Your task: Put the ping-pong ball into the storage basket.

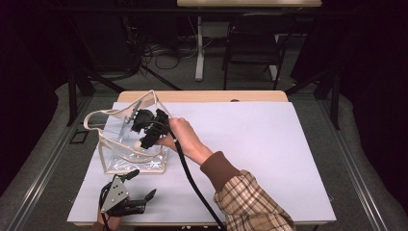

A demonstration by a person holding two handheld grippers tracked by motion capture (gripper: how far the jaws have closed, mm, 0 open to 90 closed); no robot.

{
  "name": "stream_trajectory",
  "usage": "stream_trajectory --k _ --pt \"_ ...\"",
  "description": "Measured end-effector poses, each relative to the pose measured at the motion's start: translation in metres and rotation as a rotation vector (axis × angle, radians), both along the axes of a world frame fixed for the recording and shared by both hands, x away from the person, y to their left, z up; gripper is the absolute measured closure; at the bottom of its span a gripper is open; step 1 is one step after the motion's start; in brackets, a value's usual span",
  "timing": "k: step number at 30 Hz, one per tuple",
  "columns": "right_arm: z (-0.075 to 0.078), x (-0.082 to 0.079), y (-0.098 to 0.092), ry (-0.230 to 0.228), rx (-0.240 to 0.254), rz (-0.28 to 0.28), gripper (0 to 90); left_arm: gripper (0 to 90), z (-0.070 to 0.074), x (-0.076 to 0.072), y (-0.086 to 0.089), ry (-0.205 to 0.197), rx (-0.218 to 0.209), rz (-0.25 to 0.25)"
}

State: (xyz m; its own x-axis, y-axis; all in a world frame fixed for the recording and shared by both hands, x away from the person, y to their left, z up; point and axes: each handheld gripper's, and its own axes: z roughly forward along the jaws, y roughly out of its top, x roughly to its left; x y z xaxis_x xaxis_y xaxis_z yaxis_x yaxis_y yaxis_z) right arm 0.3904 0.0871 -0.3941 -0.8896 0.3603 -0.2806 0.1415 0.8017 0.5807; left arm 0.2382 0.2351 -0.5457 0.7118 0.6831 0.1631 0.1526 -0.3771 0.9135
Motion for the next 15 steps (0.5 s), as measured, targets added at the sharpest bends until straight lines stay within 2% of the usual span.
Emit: stream_trajectory --k 3,9,10,15 --pt "0.004 0.0 -0.006 0.015 0.027 -0.006 25.2 16.0 0.0 0.0 0.0 0.0 0.0 0.0" --pt "0.014 -0.001 -0.018 0.014 0.061 -0.012 19.2 16.0 0.0 0.0 -0.001 0.001 -0.004 0.002" --pt "0.017 -0.002 -0.024 0.017 0.08 -0.011 15.9 16.0 0.0 0.0 -0.001 0.002 -0.001 0.004" --pt "0.022 -0.005 -0.034 0.002 0.103 -0.016 12.3 16.0 -0.001 0.0 0.0 0.001 0.0 0.003"
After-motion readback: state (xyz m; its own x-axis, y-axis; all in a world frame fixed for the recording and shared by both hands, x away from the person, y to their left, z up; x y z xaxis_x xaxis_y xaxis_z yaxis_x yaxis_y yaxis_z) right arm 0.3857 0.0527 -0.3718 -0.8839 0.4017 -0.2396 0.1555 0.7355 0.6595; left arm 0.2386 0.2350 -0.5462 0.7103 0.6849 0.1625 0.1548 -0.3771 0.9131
